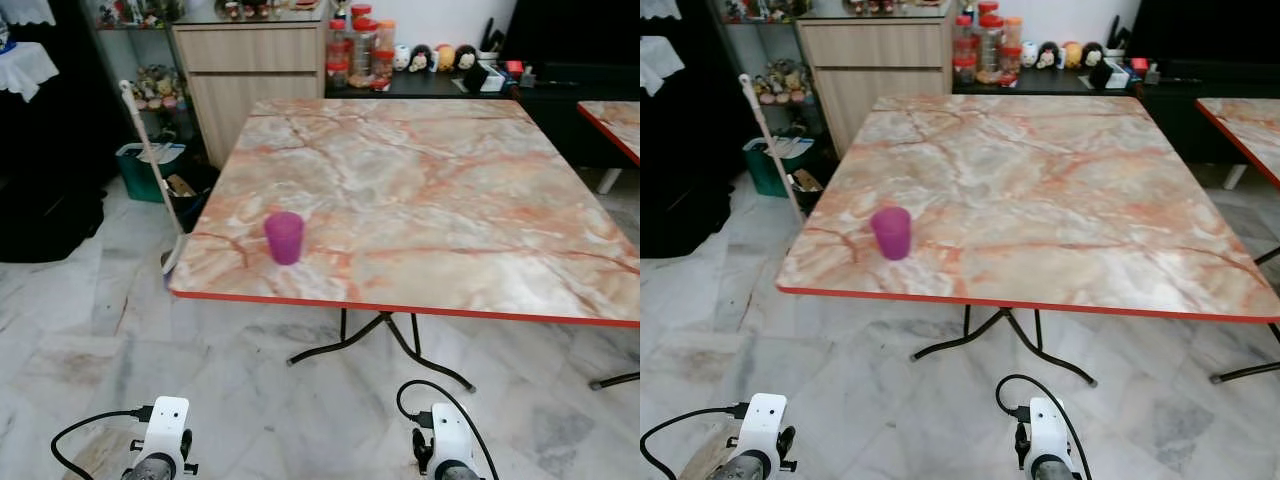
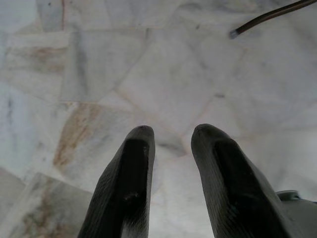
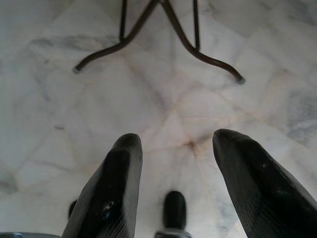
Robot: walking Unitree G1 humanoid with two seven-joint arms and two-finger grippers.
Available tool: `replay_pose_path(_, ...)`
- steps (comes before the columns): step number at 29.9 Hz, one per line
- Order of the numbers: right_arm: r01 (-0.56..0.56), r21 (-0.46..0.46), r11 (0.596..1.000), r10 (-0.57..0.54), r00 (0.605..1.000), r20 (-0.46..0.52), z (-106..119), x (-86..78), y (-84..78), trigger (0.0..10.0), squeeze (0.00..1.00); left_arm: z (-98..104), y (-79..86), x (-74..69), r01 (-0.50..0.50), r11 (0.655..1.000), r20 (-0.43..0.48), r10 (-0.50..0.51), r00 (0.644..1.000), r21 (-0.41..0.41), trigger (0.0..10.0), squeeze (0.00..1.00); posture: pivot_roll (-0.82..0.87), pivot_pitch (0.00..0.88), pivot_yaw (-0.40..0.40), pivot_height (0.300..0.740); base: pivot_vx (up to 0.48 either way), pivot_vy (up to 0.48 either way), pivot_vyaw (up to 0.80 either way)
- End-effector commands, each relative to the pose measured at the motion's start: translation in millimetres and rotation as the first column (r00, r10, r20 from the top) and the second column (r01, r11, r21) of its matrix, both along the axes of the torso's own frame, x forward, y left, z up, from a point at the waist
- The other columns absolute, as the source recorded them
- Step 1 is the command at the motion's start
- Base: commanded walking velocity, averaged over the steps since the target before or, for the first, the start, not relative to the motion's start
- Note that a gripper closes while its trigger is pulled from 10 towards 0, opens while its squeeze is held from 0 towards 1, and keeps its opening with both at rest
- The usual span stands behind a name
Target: Setting the table
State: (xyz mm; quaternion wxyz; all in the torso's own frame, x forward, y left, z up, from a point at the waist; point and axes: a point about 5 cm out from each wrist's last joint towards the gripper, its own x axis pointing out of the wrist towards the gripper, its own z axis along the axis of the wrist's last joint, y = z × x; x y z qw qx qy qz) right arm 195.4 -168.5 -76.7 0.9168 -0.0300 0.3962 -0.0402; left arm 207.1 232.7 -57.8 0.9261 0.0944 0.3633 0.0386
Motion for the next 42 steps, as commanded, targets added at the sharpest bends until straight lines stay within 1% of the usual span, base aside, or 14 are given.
replay_pose_path(1, 0.016, 0.011, 1.0, -0.016, 1.0, -0.005, -0.5, -0.6, 0.1, 10.0, 0.0, -0.4, 3.1, -1.5, 0.006, 1.0, -0.014, -0.006, 1.0, 0.008, 10.0, 0.0, 0.06, 0.013, 0.054, 0.74, 0.0, 0.289, -0.76)
replay_pose_path(6, 0.021, 0.014, 1.0, -0.021, 1.0, -0.008, -1.5, -2.6, 1.0, 10.0, 0.0, -1.4, 3.6, -3.6, 0.001, 1.0, -0.018, -0.001, 1.0, 0.008, 10.0, 0.0, 0.07, 0.018, 0.055, 0.74, 0.0, 0.286, -0.75)
replay_pose_path(11, 0.014, 0.012, 1.0, -0.014, 1.0, -0.012, -2.6, -4.6, 2.0, 10.0, 0.0, -2.1, 3.5, -4.9, 0.001, 1.0, -0.019, 0.0, 1.0, 0.006, 10.0, 0.0, 0.07, 0.023, 0.056, 0.74, 0.0, 0.289, 0.0)
replay_pose_path(16, 0.015, 0.012, 1.0, -0.015, 1.0, -0.008, -2.5, -4.7, 2.7, 10.0, 0.0, -1.7, 4.3, -5.2, 0.016, 1.0, -0.016, -0.016, 1.0, 0.018, 10.0, 0.0, 0.07, 0.024, 0.065, 0.74, 0.0, 0.0, 0.0)
replay_pose_path(23, 0.014, 0.013, 1.0, -0.014, 1.0, -0.007, -2.3, -4.3, 2.7, 10.0, 0.0, 0.0, 4.5, -3.3, 0.017, 1.0, 0.002, -0.017, 1.0, 0.012, 10.0, 0.0, 0.07, 0.027, 0.066, 0.74, 0.0, 0.0, 0.0)
replay_pose_path(42, 0.027, 0.011, 1.0, -0.027, 0.999, -0.02, -3.4, -6.4, -0.7, 10.0, 0.0, -1.1, 1.7, -3.5, 0.022, 1.0, -0.004, -0.022, 1.0, 0.007, 10.0, 0.0, 0.07, 0.029, 0.059, 0.74, 0.0, 0.0, 0.0)
